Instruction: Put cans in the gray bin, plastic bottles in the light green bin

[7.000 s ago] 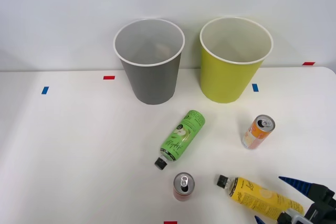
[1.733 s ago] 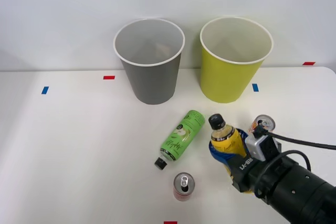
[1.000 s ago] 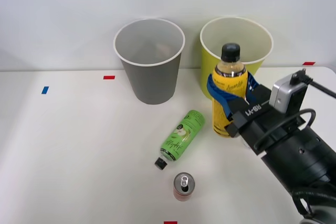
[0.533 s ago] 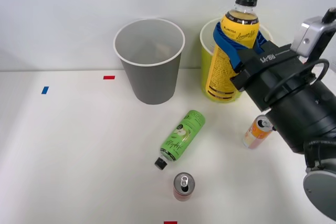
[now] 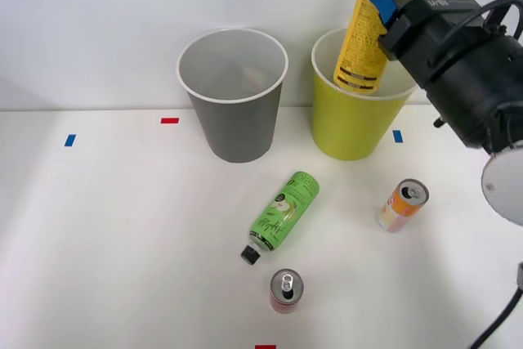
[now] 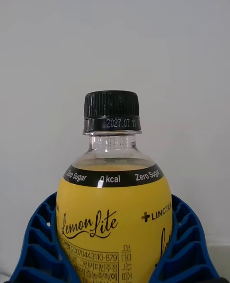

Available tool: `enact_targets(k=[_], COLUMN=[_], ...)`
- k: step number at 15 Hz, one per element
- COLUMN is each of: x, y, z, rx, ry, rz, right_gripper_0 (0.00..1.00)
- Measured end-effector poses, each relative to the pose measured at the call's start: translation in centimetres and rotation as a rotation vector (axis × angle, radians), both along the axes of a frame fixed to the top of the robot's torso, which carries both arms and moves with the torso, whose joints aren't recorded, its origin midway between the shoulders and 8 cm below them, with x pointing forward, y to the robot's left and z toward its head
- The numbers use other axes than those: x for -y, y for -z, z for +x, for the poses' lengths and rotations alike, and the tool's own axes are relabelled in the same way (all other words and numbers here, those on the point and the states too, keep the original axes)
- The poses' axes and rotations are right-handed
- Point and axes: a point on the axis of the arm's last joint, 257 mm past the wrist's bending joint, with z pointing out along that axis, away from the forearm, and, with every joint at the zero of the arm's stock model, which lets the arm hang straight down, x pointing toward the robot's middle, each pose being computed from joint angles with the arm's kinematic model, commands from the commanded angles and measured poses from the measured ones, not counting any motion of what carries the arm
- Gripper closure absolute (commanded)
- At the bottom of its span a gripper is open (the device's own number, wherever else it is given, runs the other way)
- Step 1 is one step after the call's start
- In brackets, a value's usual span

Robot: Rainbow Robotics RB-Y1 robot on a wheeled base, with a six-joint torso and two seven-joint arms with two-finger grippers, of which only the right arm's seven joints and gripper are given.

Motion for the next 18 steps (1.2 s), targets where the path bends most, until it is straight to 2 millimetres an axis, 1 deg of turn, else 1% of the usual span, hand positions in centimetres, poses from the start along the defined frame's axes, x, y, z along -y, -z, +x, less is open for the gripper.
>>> enact_targets(k=[2,4,7,9,12,13,15,16,17,18], x=[0.5,0.5,-0.2,-0.4,0.1,0.2,0.6,0.8,1.0,1.1], y=[-1.0,-1.1,0.1,0.6,1.0,0.7,0.7,0.7,0.7,0.9], z=[2.2,4.1,6.6,8.3,11.3,11.8,12.1,12.1,12.2,12.3], rx=[0.002,-0.011,-0.037,-0.039,-0.016,-0.001,0.011,0.016,0.018,0.02], ry=[0.012,0.019,0.033,0.051,0.099,0.114,0.138,0.148,0.156,0.165], rz=[0.011,0.012,-0.009,-0.031,-0.028,-0.038,-0.069,-0.08,-0.09,-0.102], right_gripper_0=[1.0,1.0,1.0,1.0,1.0,1.0,1.0,0.87,0.47,0.19])
